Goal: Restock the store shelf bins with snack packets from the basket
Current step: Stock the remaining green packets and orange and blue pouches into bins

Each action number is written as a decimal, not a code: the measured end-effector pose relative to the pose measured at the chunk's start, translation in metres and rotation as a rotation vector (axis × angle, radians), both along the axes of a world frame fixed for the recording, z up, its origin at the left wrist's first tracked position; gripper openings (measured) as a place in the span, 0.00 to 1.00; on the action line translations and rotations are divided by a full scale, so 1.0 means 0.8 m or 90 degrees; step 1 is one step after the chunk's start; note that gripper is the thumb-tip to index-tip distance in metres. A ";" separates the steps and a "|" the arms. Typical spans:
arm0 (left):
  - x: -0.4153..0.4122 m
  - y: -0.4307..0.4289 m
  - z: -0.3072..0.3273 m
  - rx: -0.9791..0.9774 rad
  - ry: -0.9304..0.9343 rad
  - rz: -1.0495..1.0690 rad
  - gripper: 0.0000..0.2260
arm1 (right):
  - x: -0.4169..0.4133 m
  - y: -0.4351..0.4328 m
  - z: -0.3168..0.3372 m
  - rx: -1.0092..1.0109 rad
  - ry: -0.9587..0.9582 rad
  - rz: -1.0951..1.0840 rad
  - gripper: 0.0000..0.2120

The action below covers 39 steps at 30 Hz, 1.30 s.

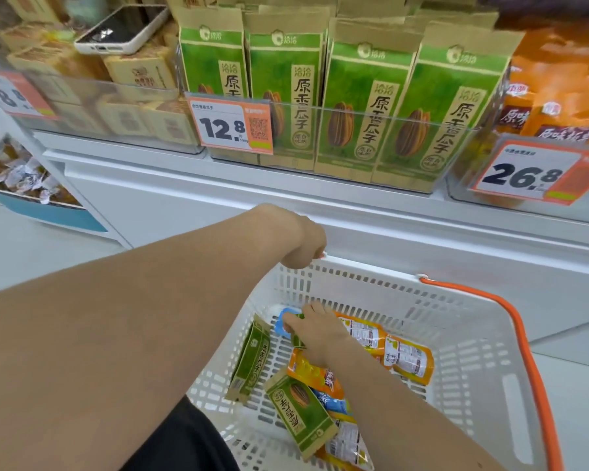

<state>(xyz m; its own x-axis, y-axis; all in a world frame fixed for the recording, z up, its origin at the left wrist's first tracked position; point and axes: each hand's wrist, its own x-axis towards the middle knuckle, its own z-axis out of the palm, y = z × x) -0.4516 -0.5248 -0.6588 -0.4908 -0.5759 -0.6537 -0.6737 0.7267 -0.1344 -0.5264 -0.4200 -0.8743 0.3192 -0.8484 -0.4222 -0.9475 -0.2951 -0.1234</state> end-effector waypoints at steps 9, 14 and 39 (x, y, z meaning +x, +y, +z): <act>0.023 0.019 0.053 0.031 -0.018 0.066 0.19 | -0.010 0.027 0.113 -0.308 -0.455 -0.351 0.33; 0.013 0.055 0.097 0.247 0.198 0.288 0.15 | -0.008 0.043 0.206 -0.458 -0.563 -0.469 0.40; -0.031 0.095 0.194 -0.015 1.155 0.668 0.29 | -0.063 -0.006 0.503 -0.710 -0.296 -0.298 0.20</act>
